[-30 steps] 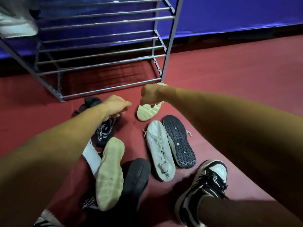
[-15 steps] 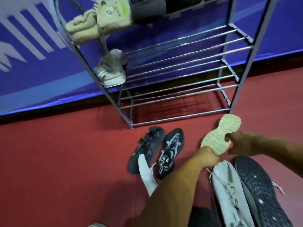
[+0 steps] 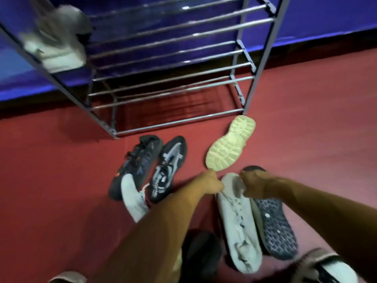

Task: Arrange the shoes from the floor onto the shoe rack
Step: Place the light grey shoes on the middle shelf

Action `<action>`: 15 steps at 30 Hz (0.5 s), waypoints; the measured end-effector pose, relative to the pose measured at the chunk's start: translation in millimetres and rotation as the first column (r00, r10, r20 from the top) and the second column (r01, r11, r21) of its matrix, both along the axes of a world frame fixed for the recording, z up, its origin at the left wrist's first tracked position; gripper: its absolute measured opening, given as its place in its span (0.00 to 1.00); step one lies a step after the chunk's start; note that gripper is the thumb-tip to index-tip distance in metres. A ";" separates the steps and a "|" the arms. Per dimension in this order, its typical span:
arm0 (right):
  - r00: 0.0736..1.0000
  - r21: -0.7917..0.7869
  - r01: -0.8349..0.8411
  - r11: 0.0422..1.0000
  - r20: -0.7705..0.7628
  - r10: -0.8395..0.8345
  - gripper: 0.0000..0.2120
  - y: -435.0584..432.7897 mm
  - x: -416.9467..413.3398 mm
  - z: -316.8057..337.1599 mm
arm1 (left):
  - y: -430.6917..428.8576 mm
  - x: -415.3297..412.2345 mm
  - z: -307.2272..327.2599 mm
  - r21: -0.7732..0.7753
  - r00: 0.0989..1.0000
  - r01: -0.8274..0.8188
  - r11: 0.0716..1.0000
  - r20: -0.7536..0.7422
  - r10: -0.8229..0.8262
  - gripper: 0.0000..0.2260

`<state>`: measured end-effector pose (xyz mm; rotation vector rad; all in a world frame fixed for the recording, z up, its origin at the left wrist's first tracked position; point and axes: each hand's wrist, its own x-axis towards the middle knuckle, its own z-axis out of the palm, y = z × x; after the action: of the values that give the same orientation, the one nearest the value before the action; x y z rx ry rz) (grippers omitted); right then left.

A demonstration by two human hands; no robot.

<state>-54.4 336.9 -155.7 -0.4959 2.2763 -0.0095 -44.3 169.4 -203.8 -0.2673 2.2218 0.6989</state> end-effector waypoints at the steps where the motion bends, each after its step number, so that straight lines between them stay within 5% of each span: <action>1: 1.000 -0.012 0.025 1.000 0.004 -0.025 0.20 3.5 2.1 -4.8 | 0.4 0.4 -2.3 -0.004 1.000 0.000 1.000 0.007 0.000 0.23; 6: 0.962 0.003 0.226 0.974 -0.160 -0.223 0.19 23.7 7.8 -19.6 | 1.0 -0.5 -9.8 -0.018 0.999 0.034 0.999 0.037 -0.033 0.25; 12: 0.904 0.075 0.421 0.904 -0.112 -0.412 0.30 46.6 7.6 -26.2 | 23.9 -14.3 -13.4 0.043 0.993 0.019 0.999 -0.117 -0.014 0.11; 15: 0.869 0.079 0.494 0.866 -0.079 -0.489 0.34 54.2 8.0 -29.8 | 47.1 -22.1 -14.0 -0.038 0.980 0.104 0.994 -0.167 -0.109 0.16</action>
<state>-46.4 391.1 -185.5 0.1510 2.3861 -0.1421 -66.5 216.5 -217.8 -0.1054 2.3894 0.6518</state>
